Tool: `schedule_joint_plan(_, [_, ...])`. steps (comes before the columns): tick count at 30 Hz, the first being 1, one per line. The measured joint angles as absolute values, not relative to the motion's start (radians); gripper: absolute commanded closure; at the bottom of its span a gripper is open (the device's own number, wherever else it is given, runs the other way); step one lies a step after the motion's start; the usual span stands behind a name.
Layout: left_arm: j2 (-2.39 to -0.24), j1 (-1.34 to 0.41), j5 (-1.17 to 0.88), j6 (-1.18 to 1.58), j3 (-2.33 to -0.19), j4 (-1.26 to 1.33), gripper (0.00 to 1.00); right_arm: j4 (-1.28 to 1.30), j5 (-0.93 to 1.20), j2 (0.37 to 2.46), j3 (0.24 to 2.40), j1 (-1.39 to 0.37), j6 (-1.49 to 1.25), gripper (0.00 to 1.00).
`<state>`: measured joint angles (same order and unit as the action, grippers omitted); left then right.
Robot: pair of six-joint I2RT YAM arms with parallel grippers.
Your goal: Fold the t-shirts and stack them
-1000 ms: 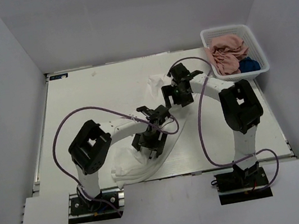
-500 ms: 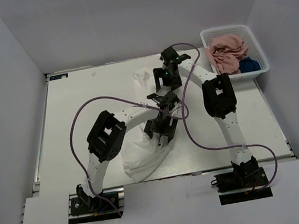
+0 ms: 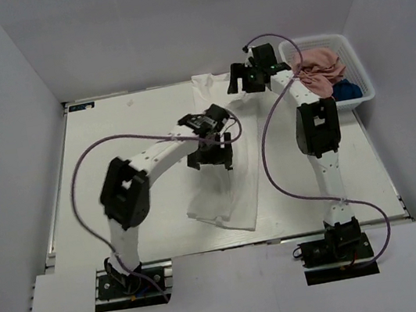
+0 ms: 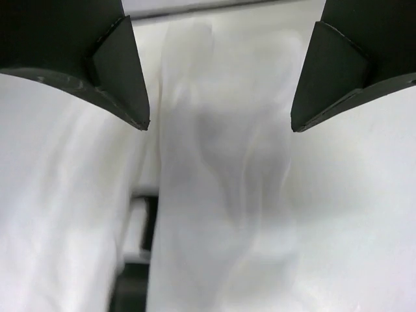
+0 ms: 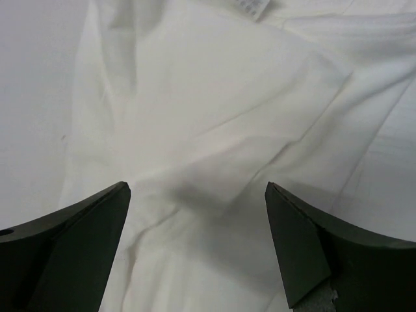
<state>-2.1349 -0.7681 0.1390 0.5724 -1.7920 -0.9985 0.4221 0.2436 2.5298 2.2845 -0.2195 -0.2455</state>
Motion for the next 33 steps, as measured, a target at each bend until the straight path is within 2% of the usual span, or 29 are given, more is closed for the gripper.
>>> schedule_joint_plan(4, [-1.779, -0.778, 0.131, 0.596, -1.503, -0.906, 0.01, 0.398, 0.25, 2.299, 2.05, -0.252, -0.228, 0.1])
schedule_joint_plan(7, [-1.565, -0.775, 0.132, 0.64, -1.318, -0.839, 0.01, 0.326, 0.234, 2.052, 1.791, -0.291, -0.242, 0.1])
schedule_joint_plan(12, [-1.491, -0.723, 0.125, 0.718, -1.055, -0.774, 0.01, 0.214, 0.188, 1.562, 1.225, -0.392, -0.313, 0.1])
schedule_joint_plan(15, [-1.493, -0.694, 0.097, 0.742, -0.902, -0.716, 0.01, 0.205, 0.185, 1.384, 0.962, -0.46, -0.368, 0.1])
schedule_joint_plan(18, [-1.502, -0.684, 0.06, 0.754, -0.834, -0.67, 0.15, 0.276, 0.186, 1.288, 0.774, -0.533, -0.431, 0.1])
schedule_joint_plan(19, [-1.51, -0.684, 0.047, 0.756, -0.828, -0.653, 0.18, 0.303, 0.189, 1.266, 0.736, -0.556, -0.451, 0.1])
schedule_joint_plan(20, [-1.516, -0.684, 0.036, 0.753, -0.827, -0.64, 0.26, 0.331, 0.191, 1.237, 0.698, -0.582, -0.476, 0.1])
schedule_joint_plan(23, [-1.515, -0.682, 0.001, 0.754, -0.811, -0.584, 0.38, 0.408, 0.205, 1.144, 0.636, -0.651, -0.548, 0.1])
schedule_joint_plan(26, [-1.497, -0.681, -0.036, 0.756, -0.774, -0.522, 0.62, 0.425, 0.223, 1.105, 0.611, -0.712, -0.605, 0.1])
schedule_joint_plan(27, [-1.496, -0.68, -0.047, 0.757, -0.764, -0.506, 0.77, 0.424, 0.228, 1.107, 0.6, -0.727, -0.624, 0.1])
schedule_joint_plan(30, [-1.497, -0.683, -0.084, 0.764, -0.745, -0.477, 1.0, 0.421, 0.256, 1.14, 0.57, -0.767, -0.669, 0.1])
schedule_joint_plan(33, [-1.495, -0.691, -0.113, 0.769, -0.738, -0.47, 1.0, 0.426, 0.264, 1.196, 0.565, -0.804, -0.706, 0.1])
